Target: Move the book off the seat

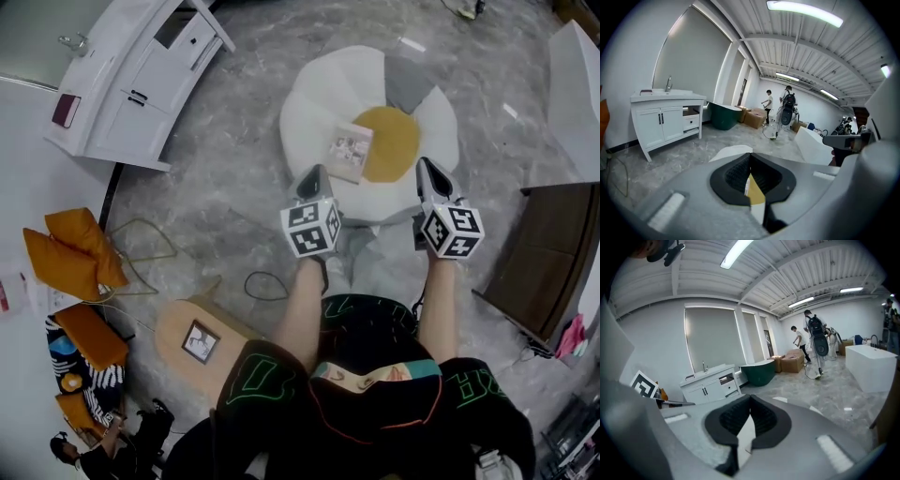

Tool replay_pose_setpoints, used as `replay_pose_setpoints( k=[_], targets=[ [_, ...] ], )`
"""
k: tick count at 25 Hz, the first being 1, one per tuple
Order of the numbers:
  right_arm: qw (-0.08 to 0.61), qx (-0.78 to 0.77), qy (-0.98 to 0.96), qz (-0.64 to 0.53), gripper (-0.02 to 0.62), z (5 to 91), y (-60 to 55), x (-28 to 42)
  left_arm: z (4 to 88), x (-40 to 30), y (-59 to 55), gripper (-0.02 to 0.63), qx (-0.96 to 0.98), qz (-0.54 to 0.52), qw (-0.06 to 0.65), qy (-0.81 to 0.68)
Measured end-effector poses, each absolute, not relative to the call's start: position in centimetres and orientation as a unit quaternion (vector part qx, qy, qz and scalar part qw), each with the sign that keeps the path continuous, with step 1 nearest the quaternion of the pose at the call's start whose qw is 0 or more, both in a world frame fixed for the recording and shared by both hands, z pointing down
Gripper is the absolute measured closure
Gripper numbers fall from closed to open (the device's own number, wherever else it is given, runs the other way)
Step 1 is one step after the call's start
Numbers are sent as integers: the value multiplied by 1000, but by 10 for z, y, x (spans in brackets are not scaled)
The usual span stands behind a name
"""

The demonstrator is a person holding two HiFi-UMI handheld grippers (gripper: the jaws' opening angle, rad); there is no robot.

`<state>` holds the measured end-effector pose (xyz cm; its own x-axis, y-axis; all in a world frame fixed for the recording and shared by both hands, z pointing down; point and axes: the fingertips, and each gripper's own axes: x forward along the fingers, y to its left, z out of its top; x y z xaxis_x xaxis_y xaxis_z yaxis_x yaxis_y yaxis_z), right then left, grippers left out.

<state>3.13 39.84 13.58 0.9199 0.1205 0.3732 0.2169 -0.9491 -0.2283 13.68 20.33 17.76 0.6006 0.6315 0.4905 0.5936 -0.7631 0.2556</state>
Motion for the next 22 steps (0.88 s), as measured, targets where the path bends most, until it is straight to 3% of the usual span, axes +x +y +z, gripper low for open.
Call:
replay_pose_setpoints(
  k=[9, 22],
  targets=[
    [183, -956, -92, -208, 592, 198, 456, 92, 224, 182, 266, 595, 884, 329, -9, 333],
    [233, -910, -106, -325, 592, 347, 463, 88, 351, 201, 303, 595, 813, 425, -81, 390]
  ],
)
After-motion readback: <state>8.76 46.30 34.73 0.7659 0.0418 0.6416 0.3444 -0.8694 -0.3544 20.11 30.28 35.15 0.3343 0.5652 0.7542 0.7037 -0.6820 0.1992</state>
